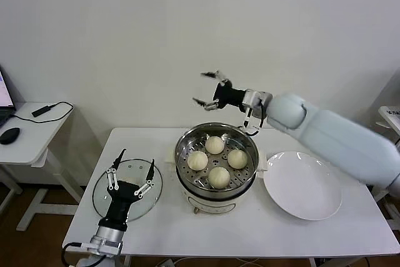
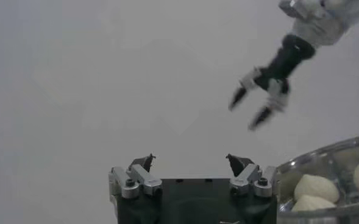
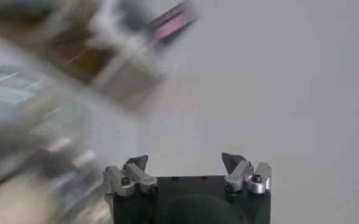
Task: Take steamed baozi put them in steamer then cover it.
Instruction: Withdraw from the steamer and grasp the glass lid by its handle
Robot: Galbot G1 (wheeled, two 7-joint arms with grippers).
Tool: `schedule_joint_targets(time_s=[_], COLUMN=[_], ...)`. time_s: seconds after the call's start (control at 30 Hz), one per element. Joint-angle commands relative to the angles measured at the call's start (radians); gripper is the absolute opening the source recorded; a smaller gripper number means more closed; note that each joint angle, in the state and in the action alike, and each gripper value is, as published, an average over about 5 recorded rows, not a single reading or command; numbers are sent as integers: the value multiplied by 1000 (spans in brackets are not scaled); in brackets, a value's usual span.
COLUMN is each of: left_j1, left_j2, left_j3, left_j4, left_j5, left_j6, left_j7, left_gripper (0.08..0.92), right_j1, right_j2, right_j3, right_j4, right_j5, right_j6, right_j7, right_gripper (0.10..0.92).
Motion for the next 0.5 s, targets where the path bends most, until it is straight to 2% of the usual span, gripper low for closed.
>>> schedule_joint_targets(time_s=[0.03,0.17,0.3,0.5], left_j1=[-56,-59,-36,-29], left_j2=[6,21,57,80], left_j3=[-23,-41,-46,-77], left_j4=[147,201,220,269], left_j5=[489,728,790,941], left_j6=[6,46,92,115], left_j7=[-125,-154,-138,-160], left_gripper=[823,823,823,823], right_j1=[-758,-971,-1122,-1289], right_j2=[10,43,84,139], right_j3=[794,992,1128,1209], right_j4=[74,77,79,116], right_j5=[-74,-103,-111,-118], right_j6=[197,231,272,308], right_j7=[466,420,392,367], right_gripper=[823,823,823,823])
